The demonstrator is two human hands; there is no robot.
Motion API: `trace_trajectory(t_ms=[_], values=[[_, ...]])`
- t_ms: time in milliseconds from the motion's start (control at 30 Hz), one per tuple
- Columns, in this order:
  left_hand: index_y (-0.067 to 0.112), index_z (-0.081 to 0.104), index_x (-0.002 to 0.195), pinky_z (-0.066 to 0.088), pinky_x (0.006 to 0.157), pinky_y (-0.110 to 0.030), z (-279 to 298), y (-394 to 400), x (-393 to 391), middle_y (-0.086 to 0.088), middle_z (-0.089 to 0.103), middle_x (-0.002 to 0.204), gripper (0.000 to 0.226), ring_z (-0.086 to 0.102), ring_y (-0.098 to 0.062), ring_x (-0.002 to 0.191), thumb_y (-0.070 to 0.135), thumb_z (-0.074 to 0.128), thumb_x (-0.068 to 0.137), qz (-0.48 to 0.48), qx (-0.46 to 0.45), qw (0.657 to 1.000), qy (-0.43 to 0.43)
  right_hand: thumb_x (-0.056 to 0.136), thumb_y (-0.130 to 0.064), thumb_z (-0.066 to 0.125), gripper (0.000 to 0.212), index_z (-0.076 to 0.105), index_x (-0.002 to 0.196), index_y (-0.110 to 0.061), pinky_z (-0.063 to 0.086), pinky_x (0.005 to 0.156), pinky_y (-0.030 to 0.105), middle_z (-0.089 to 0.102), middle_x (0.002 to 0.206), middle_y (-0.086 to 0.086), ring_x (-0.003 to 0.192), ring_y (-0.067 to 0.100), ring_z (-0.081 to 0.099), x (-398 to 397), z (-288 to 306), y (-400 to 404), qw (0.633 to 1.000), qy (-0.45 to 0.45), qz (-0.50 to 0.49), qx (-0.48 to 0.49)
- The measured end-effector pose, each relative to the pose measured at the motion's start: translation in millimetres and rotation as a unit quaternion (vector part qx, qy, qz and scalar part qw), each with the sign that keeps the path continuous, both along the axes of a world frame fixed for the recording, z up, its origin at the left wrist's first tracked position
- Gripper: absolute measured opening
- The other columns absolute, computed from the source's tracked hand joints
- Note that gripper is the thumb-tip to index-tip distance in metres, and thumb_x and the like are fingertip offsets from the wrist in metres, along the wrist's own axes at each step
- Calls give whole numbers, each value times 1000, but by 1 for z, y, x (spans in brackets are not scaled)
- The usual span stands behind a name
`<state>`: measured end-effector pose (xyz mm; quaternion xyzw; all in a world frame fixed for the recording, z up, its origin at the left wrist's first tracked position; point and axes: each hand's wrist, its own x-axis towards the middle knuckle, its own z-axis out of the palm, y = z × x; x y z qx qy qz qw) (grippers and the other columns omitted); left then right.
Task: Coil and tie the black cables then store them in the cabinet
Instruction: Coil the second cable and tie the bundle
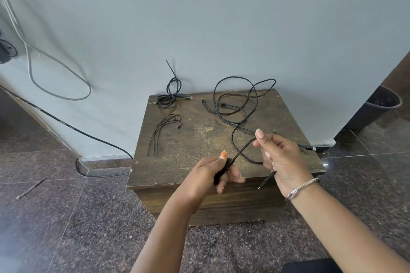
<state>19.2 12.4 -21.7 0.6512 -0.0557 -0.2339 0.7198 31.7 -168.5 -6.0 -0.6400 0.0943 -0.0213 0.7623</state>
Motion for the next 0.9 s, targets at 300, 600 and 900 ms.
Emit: trace_trajectory(t_ms=[300,600,900], values=[[8,70,72,29,111,-56,0,5,3,3,30,32,53,71,-27,70,34,32,98,26,-188,979,74,69,-53,66,35,69,65,-18,31,46,13,52,47,-14,44,-2,41,-2,-14,9,976,20,63,-209],[2,69,81,45,99,-49,5,10,3,-1,45,40,48,71,-27,79,35,38,95,87,-371,917,117,98,-7,45,22,61,86,-17,25,41,21,58,62,0,39,9,34,-21,-17,45,946,73,255,-187],[7,55,93,44,93,-38,1,8,5,-19,71,105,31,63,-20,112,33,39,96,137,-193,971,15,98,-20,45,24,65,112,-21,36,50,13,68,74,-8,43,1,46,-25,-14,45,856,5,318,-407]])
